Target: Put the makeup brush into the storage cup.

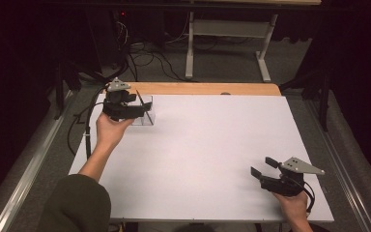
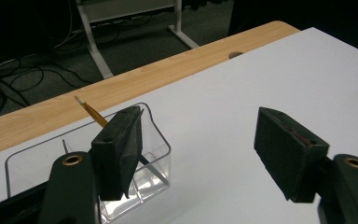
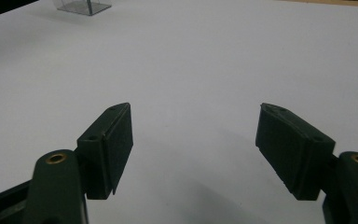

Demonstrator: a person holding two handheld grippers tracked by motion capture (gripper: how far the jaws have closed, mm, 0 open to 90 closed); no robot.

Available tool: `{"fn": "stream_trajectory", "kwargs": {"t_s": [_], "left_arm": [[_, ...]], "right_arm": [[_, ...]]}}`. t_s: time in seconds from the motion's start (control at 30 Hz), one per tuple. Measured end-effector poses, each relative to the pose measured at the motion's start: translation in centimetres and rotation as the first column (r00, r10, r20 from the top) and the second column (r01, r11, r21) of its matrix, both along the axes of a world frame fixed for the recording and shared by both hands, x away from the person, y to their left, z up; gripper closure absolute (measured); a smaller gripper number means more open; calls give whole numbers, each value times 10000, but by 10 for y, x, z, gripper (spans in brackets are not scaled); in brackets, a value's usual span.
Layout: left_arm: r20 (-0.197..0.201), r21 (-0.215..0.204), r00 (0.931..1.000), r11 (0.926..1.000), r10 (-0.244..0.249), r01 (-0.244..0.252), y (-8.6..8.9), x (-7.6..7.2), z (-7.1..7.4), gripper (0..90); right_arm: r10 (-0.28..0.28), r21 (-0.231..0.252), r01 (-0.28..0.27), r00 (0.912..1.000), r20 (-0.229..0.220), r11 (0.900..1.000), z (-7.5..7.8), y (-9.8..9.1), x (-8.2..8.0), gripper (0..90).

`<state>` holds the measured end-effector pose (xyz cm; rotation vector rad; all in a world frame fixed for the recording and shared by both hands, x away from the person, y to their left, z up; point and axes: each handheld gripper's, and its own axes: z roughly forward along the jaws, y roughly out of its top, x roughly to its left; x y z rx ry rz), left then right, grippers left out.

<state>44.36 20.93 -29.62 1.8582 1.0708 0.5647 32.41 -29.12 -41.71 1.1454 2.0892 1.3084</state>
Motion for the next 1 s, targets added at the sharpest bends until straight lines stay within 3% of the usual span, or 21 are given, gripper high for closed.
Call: {"fn": "stream_trajectory", "kwargs": {"t_s": [1.0], "left_arm": [[281,-547,9988,9977,-397,412,-2,-27,-4,328]], "right_arm": [[-2,42,1,10000,77,10000,1,0,-1,293]]}}
